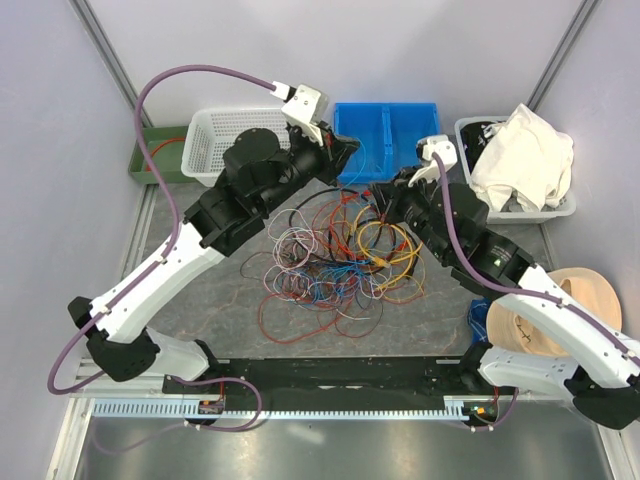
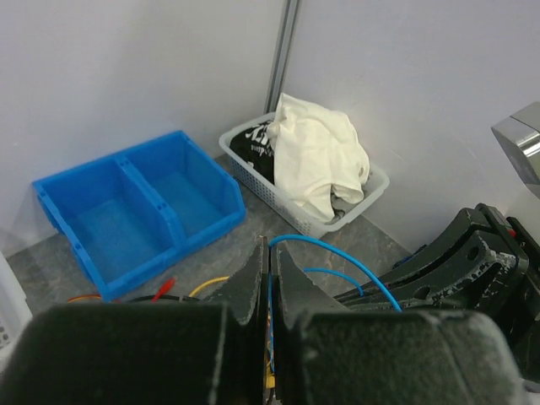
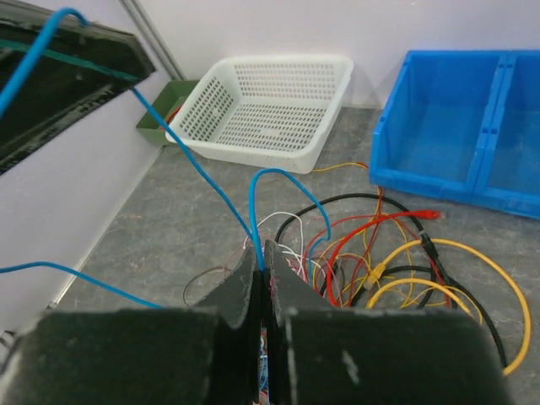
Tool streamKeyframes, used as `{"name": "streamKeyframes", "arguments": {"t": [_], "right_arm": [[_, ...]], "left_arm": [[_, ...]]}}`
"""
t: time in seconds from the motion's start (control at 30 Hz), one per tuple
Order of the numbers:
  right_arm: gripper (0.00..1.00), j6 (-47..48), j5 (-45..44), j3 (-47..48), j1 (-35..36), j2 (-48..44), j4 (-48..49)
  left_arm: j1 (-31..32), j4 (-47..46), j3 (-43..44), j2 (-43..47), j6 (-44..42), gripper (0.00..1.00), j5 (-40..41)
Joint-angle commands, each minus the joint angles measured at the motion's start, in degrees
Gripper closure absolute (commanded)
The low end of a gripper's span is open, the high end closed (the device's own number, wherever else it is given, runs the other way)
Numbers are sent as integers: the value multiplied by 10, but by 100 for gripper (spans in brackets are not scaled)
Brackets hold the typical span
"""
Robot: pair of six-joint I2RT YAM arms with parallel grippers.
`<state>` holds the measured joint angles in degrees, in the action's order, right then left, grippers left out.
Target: Untangle the cables
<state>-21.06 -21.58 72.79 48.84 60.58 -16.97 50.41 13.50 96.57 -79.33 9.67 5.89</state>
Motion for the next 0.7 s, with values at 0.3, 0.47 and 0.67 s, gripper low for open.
{"name": "streamKeyframes", "arguments": {"t": [0.3,0.47,0.67], "right_arm": [[93,-7,95,-136,-2,-74,165],[81,-6,108,-146,-2,-73,186],[78,12,67,-143,-2,-40,186]], "left_arm": [[-4,-28,-53,27,66,98,-76],[-4,-32,-59,30,95,98,-119],[-4,-34,-67,32,116,98,-141]]}}
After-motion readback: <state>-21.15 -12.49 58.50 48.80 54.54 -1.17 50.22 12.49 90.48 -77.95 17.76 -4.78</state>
